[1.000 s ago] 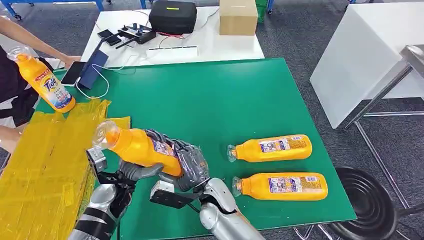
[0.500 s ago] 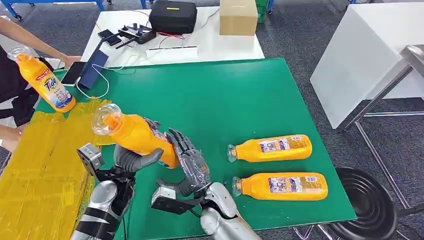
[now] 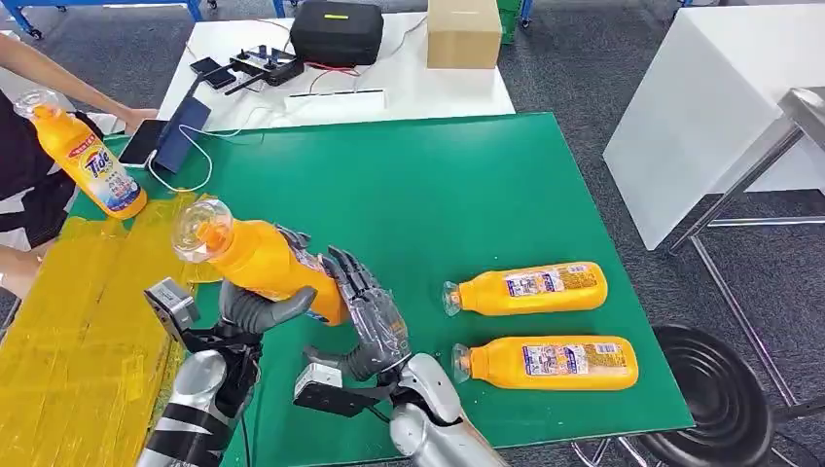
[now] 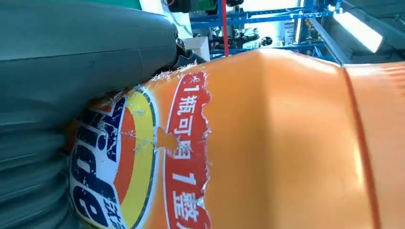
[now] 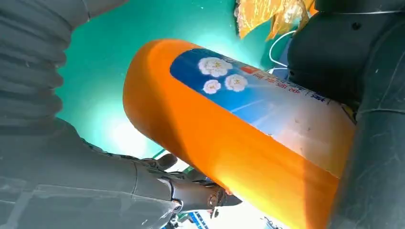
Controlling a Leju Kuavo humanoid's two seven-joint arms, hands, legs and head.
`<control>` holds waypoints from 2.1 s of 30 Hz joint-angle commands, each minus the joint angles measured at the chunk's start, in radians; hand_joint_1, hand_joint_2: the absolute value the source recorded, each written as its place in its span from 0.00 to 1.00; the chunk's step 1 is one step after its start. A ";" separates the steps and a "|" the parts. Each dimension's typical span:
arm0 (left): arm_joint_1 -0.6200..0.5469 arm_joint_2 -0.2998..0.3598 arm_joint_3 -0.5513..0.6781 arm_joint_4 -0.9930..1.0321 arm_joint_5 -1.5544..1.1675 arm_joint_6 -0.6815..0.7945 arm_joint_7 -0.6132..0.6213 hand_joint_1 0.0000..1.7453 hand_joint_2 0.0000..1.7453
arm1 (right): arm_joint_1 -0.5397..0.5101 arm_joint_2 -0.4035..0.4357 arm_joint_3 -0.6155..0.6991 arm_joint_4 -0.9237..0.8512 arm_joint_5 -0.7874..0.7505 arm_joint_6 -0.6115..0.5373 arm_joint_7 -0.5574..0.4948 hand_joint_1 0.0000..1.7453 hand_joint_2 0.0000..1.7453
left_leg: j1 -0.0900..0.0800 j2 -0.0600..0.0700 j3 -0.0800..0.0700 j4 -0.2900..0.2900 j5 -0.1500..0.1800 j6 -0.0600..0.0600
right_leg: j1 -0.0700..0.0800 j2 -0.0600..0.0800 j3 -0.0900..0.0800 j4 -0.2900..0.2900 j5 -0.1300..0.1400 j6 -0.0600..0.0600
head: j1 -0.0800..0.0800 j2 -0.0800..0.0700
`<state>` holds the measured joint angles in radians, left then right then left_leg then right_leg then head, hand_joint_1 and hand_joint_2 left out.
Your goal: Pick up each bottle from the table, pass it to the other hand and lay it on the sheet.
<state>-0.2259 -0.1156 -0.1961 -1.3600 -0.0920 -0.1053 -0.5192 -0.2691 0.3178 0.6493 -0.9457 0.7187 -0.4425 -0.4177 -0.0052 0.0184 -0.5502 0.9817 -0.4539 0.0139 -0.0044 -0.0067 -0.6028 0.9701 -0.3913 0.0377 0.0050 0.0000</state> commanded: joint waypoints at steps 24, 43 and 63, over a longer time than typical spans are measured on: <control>-0.489 0.317 -0.105 1.022 -1.479 0.592 0.902 1.00 1.00 | 0.141 -0.150 -0.150 -0.439 -0.291 0.135 -0.002 0.00 1.00 | 0.002 0.008 0.003 0.000 0.000 -0.006 | 0.002 0.009 -0.001 0.002 0.003 -0.010 | -0.003 0.000; -0.429 0.248 0.086 1.018 -1.409 0.633 0.730 0.00 1.00 | 0.108 -0.158 -0.193 -0.396 -0.397 0.196 0.052 0.00 1.00 | 0.001 0.005 0.000 -0.001 0.003 -0.007 | 0.000 0.006 -0.003 0.002 0.005 -0.010 | -0.003 0.000; -0.347 0.150 0.271 0.822 -1.200 0.803 0.407 0.00 1.00 | 0.118 -0.156 -0.198 -0.397 -0.337 0.146 0.059 0.00 1.00 | 0.003 0.000 0.002 0.000 0.002 -0.007 | 0.002 0.002 0.001 0.002 0.003 -0.010 | -0.003 0.000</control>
<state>-0.6207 0.1179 -0.0240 -0.4212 -1.3706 0.6478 0.0019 -0.1233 0.1869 0.4643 -1.3718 0.3544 -0.2747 -0.3639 -0.0044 0.0234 -0.5535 0.9816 -0.4492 0.0071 -0.0040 -0.0022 -0.6089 0.9734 -0.3855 0.0268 0.0019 0.0000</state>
